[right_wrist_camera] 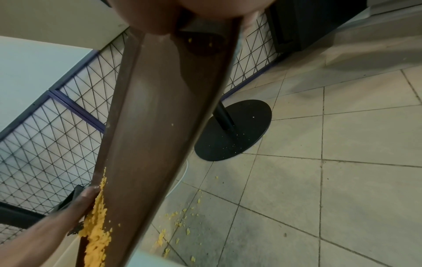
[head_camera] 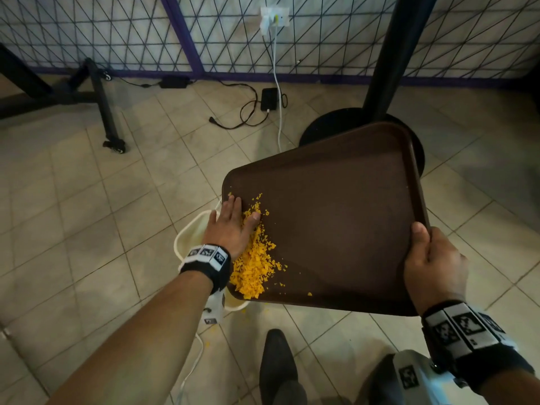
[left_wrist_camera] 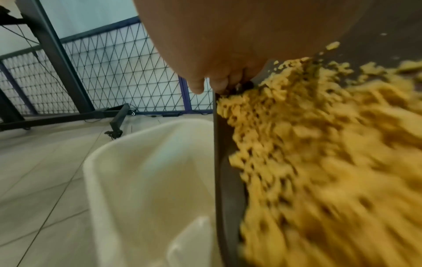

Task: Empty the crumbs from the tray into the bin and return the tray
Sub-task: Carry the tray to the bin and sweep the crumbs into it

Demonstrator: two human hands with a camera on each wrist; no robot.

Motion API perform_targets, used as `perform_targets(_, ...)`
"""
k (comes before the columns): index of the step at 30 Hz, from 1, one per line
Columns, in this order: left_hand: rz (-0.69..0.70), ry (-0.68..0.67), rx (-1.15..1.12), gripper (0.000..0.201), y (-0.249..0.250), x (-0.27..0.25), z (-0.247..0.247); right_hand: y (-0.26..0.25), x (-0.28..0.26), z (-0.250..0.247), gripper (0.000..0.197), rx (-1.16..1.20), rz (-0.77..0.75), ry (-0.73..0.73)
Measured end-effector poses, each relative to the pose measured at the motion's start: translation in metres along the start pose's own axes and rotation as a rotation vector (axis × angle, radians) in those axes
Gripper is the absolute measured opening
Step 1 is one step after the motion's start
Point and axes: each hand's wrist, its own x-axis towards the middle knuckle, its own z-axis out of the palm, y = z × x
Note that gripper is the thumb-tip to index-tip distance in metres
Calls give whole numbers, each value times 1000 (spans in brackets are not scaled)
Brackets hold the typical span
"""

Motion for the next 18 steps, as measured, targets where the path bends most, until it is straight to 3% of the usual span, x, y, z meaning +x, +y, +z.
perform_targets(6, -2, 11, -27, 87, 2, -44, 20, -4, -1, 0, 41, -20, 28, -9)
perform_targets(11, -26, 166, -63, 82, 15, -10, -14, -3, -2, 2, 42, -37, 23, -14)
perform_targets(15, -98, 104, 21, 88, 15, 24, -37, -5, -2, 2, 40, -28, 4, -13)
perform_targets(18, -107, 33, 64, 90, 6, 17, -26, -6, 0, 2, 39, -4, 12, 8)
